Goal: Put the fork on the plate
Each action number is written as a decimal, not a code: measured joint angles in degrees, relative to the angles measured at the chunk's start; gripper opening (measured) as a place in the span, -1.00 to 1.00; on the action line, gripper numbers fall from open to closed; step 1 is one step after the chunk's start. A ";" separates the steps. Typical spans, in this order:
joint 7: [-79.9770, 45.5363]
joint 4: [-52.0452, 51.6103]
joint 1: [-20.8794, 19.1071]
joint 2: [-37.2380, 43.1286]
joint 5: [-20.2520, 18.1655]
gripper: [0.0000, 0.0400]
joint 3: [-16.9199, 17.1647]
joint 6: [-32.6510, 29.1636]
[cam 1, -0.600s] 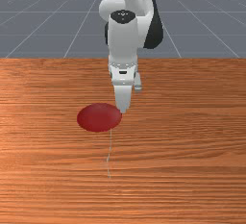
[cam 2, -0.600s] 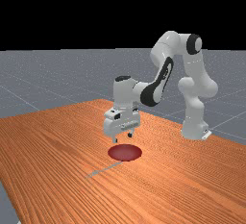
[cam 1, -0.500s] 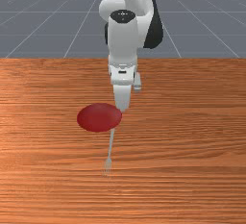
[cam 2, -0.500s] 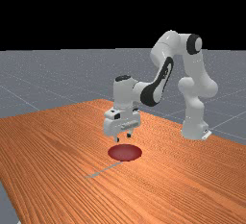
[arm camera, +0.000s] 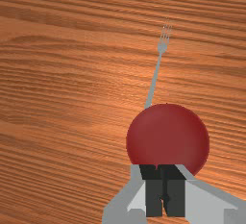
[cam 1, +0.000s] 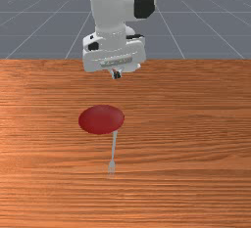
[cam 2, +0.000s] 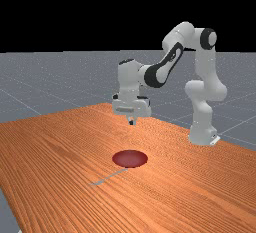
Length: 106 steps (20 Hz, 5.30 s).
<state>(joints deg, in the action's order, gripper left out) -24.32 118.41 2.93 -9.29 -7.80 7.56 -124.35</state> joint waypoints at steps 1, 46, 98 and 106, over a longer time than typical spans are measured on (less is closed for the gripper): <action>-4.51 0.27 0.12 0.15 -0.76 -0.96 0.31 -0.11; -17.11 -15.86 10.58 -36.48 -2.11 0.36 7.15 -22.43; -11.28 -14.81 7.74 -29.21 -3.37 -0.98 5.97 -18.58; -17.95 -8.87 8.45 -16.75 -2.97 -1.00 8.41 -12.75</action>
<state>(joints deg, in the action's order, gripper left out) -42.27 109.54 11.38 -26.04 -10.77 15.97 -137.10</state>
